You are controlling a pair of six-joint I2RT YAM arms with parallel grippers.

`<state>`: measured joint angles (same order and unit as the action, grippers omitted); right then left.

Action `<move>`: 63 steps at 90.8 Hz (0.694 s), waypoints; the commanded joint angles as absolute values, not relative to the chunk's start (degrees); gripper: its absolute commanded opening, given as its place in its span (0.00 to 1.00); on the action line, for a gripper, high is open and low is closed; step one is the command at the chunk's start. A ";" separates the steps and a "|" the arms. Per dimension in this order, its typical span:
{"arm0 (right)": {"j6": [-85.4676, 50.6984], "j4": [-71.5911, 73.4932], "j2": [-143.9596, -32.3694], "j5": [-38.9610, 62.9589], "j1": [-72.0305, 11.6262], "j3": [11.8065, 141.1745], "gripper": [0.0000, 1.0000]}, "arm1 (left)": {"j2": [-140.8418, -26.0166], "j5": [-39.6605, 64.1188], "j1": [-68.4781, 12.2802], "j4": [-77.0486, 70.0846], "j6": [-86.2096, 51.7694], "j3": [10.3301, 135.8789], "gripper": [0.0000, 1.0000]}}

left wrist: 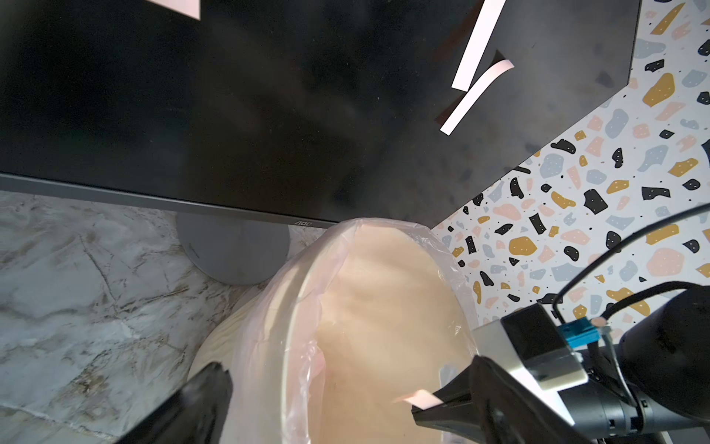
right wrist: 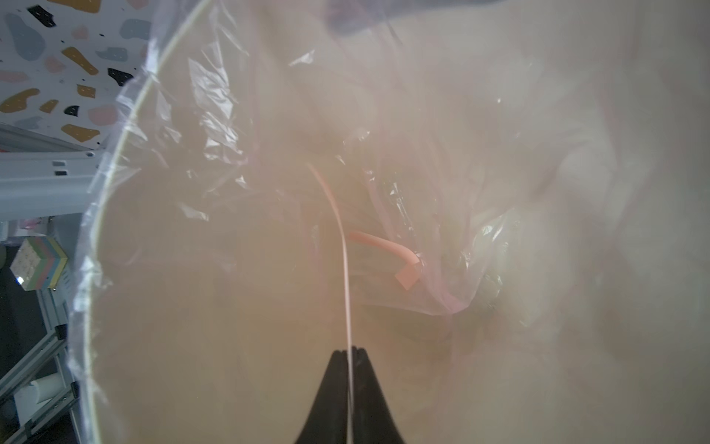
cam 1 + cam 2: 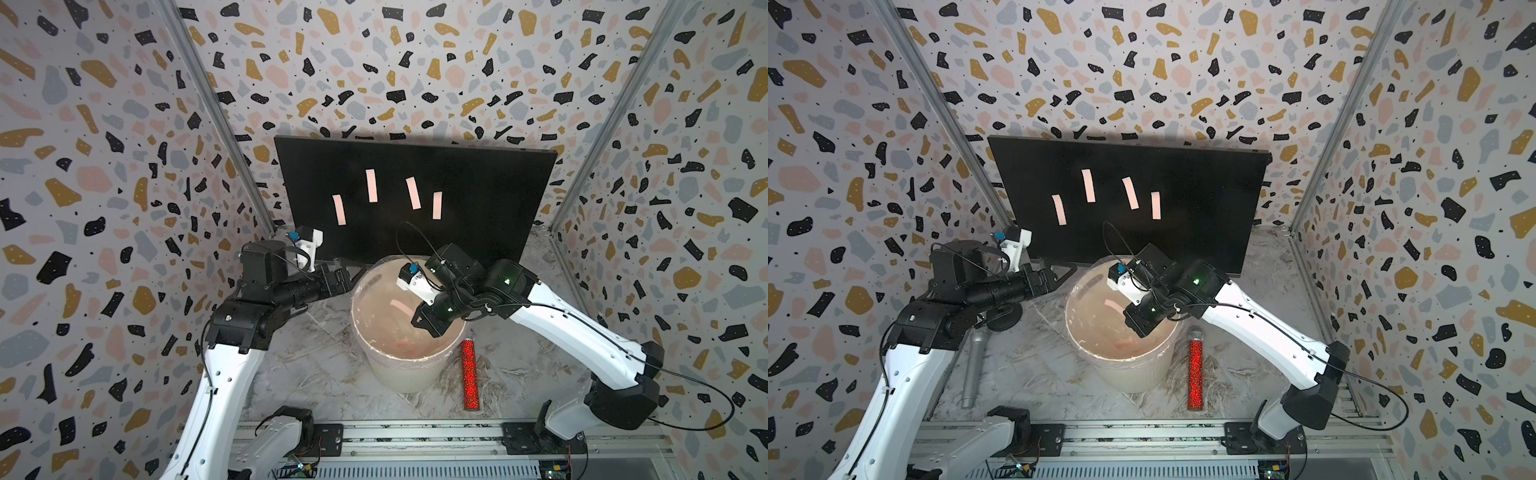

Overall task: Remove the sticky note from the monitor
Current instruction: Place the sticky note in the trash bin.

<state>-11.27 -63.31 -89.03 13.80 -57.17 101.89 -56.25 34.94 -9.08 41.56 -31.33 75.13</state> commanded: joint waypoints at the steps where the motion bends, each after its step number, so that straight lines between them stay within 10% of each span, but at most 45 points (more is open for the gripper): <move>1: -9.05 -68.07 -89.25 9.29 -58.09 105.13 0.20 | -55.68 34.13 -9.32 39.99 -31.68 75.06 0.99; 63: -6.89 -69.61 -90.17 1.22 -54.69 123.77 0.51 | -56.16 34.06 -9.32 39.89 -31.58 75.84 0.99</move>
